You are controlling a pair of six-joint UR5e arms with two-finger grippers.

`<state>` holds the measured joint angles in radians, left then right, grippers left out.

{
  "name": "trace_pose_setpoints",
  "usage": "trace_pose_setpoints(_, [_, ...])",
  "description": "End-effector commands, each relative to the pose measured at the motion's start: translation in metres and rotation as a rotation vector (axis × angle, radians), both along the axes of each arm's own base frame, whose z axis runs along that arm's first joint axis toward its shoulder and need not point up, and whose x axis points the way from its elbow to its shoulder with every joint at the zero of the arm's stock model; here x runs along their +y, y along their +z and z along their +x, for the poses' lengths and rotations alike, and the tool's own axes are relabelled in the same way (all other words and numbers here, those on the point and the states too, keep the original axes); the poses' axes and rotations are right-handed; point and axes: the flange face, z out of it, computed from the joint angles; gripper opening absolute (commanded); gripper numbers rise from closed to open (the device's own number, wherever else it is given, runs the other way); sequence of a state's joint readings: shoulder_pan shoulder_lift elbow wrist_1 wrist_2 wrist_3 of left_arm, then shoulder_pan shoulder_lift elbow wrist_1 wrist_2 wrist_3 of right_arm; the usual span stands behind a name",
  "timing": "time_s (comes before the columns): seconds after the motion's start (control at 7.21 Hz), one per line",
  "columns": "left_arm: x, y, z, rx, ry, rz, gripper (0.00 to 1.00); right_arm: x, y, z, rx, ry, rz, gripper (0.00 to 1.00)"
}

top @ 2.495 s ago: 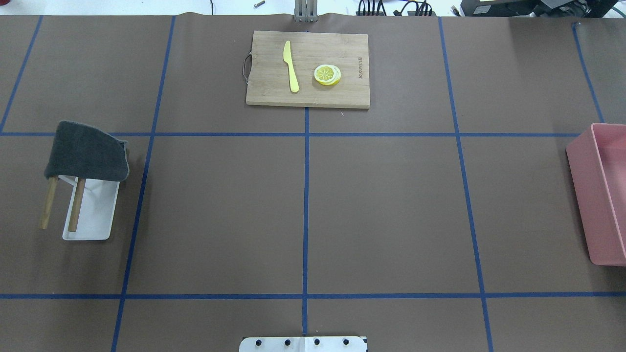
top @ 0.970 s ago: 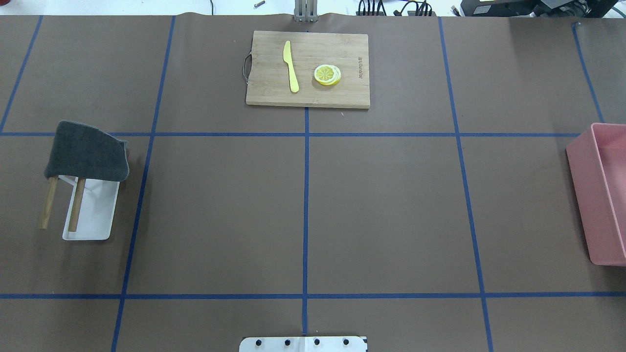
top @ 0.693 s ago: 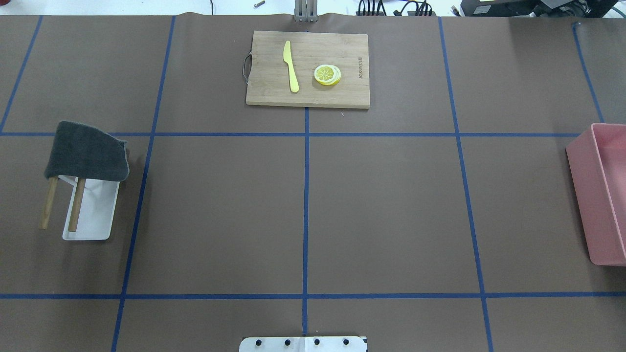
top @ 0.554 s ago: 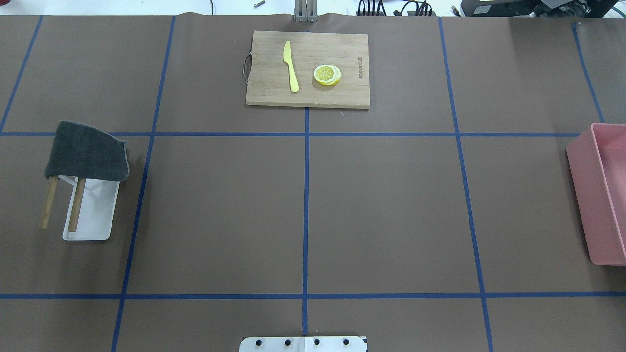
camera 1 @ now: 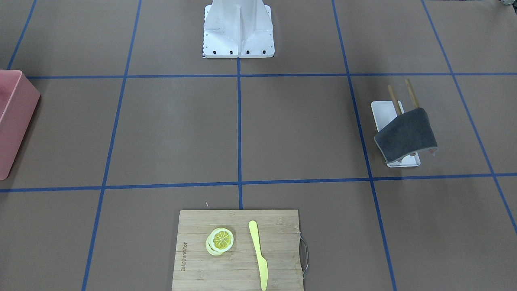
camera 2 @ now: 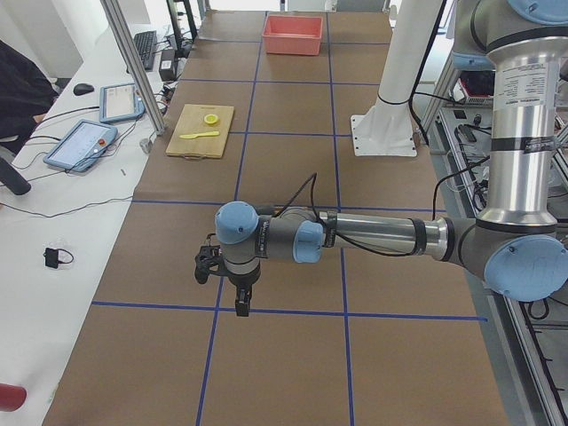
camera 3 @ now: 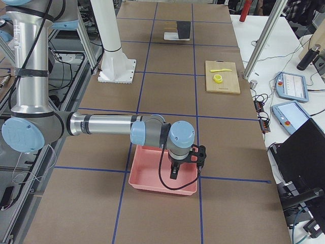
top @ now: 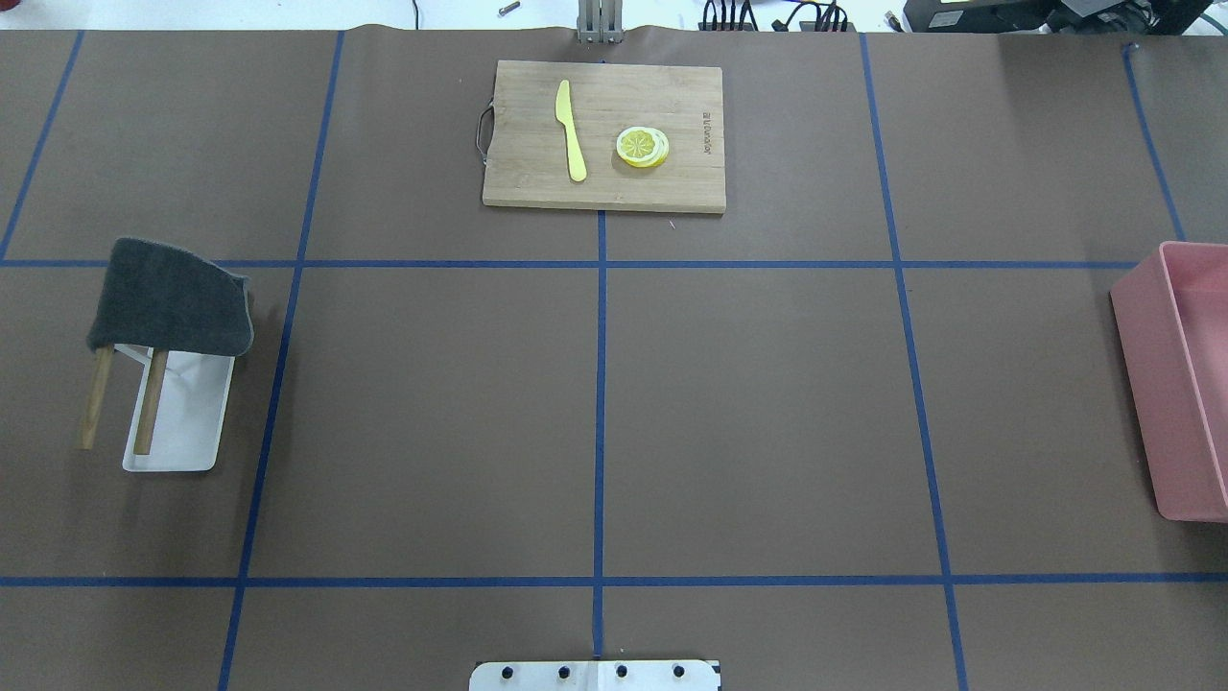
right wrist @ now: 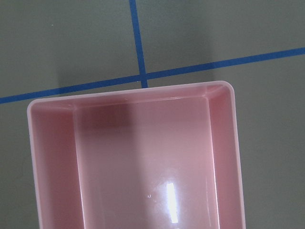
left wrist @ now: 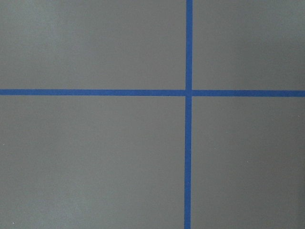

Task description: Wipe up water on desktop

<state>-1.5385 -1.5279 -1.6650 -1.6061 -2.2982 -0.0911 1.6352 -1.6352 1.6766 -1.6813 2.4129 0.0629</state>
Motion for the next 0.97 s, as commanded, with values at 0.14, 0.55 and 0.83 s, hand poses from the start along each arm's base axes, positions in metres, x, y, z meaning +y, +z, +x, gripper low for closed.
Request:
trace_pose_setpoints(0.14, [-0.002, -0.004, 0.001, -0.002, 0.002, 0.007, 0.98, -0.002, -0.001, 0.000, 0.002, 0.001, 0.003, 1.00])
trace_pose_setpoints(0.55, [-0.007, -0.012, 0.000, -0.005, -0.003, 0.022, 0.98, -0.003, -0.005, 0.000, 0.004, 0.001, 0.011, 1.00])
trace_pose_setpoints(0.83, [-0.009, -0.034, 0.002, -0.003, -0.003, 0.063, 0.98, -0.001, -0.003, 0.000, 0.003, 0.002, 0.004, 1.00])
